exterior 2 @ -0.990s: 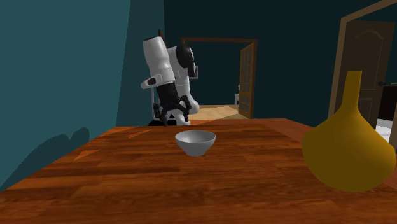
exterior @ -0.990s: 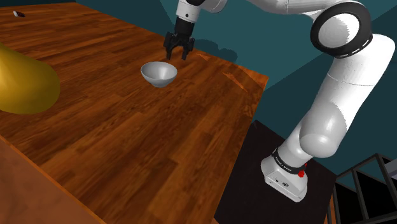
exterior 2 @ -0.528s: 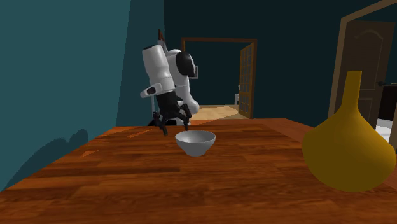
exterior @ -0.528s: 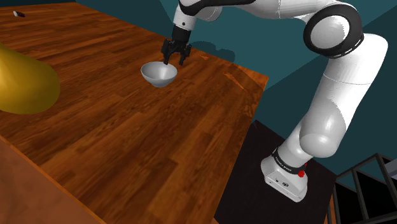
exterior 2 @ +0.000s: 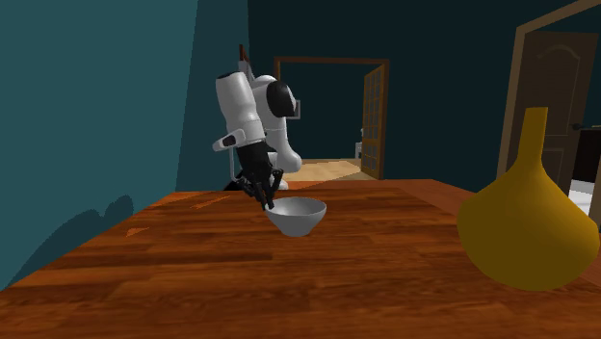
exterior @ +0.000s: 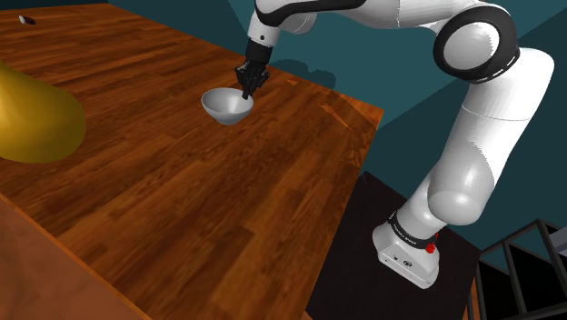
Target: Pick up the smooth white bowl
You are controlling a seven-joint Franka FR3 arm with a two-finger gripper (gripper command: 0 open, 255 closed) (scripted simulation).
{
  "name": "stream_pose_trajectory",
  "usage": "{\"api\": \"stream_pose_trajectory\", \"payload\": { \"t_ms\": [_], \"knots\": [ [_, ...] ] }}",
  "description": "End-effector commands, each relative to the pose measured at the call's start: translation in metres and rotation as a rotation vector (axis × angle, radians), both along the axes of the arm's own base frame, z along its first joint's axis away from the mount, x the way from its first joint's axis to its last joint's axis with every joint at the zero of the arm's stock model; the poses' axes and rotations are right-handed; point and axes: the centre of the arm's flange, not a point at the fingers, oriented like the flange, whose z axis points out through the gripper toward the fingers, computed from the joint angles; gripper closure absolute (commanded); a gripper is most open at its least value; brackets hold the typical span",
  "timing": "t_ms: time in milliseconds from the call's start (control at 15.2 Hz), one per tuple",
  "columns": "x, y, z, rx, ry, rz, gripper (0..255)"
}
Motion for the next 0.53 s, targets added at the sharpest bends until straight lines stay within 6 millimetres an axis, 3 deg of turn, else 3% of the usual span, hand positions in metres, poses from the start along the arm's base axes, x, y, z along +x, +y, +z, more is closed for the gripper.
{"api": "stream_pose_trajectory", "payload": {
  "t_ms": [0,198,462],
  "knots": [
    [0.000,0.000,0.000,0.000,0.001,0.000,255],
    [0.000,0.001,-0.001,0.000,0.001,0.000,255],
    [0.000,0.001,0.020,0.000,0.001,0.000,255]
  ]
}}
